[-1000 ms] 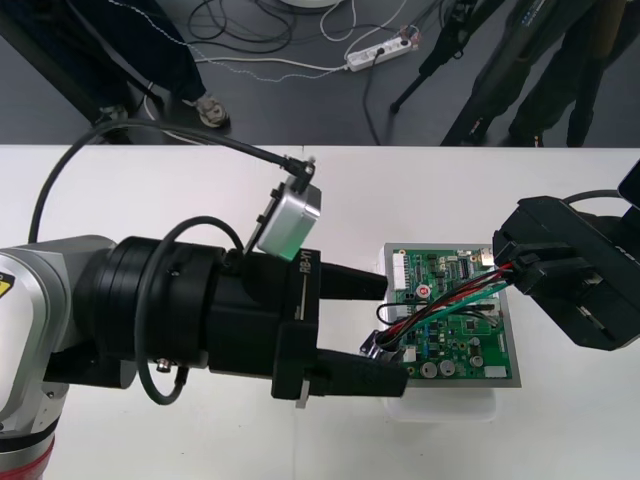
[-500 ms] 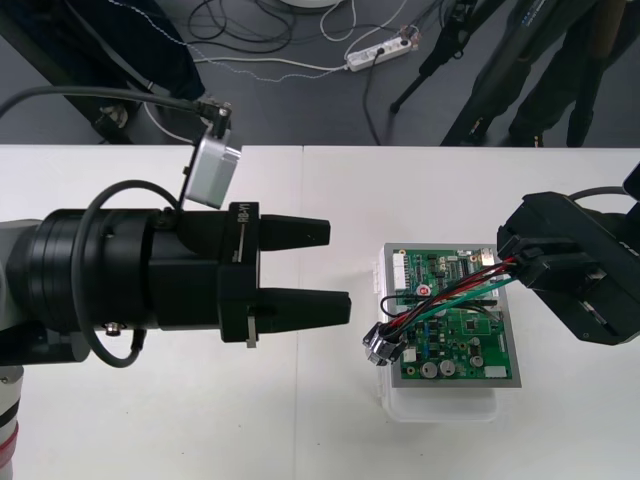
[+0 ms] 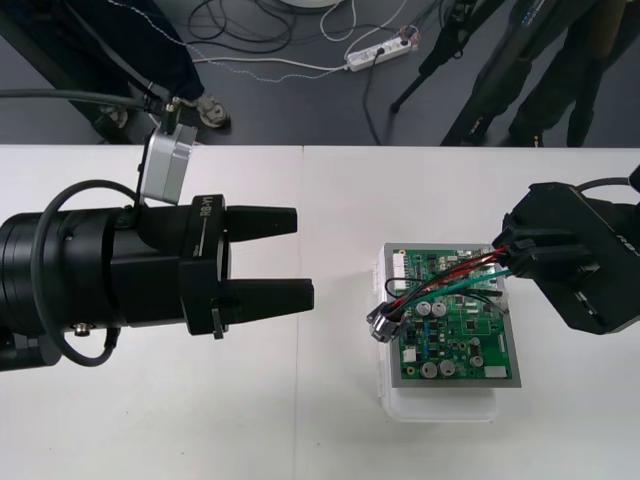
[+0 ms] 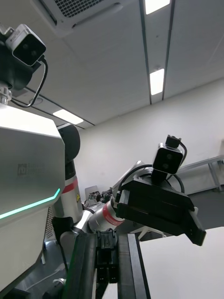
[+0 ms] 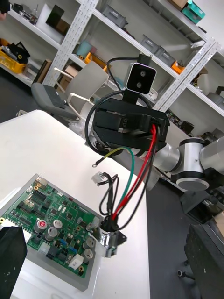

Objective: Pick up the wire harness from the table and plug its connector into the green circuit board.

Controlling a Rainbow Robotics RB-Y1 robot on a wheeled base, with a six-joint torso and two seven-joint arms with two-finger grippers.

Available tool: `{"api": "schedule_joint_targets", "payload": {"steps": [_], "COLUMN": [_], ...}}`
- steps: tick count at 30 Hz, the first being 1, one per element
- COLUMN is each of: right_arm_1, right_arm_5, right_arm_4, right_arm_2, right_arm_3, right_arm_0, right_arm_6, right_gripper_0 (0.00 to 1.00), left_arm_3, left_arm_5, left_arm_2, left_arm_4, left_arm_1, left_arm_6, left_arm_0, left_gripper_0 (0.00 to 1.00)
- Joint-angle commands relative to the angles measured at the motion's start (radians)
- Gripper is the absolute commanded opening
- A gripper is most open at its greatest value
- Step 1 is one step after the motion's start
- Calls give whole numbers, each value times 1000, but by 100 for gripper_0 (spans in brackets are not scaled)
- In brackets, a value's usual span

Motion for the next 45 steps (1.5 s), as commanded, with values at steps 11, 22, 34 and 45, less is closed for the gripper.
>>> {"api": "schedule_joint_targets", "payload": {"steps": [11, 22, 34, 45], "right_arm_1": [79, 107, 139, 151], "right_arm_5": [-6, -6, 43, 152], "right_arm_4": [163, 263, 340, 407], "right_arm_2": [-142, -153, -152, -153], "right_arm_3": [-155, -189, -224, -235], "right_arm_0": [73, 101, 105, 105], "right_arm_6": [-9, 4, 22, 50], "right_gripper_0": [0, 0, 0, 0], "left_arm_3": [104, 130, 130, 129], "left_arm_5": [38, 27, -5, -31], "left_arm_2": [58, 49, 25, -9], "left_arm_4": [137, 160, 163, 186], "left_arm_1": [25, 25, 25, 25], "left_arm_6": [-288, -391, -530, -564], "left_arm_0": [77, 66, 40, 26], "left_gripper_0": [100, 100, 100, 100]}}
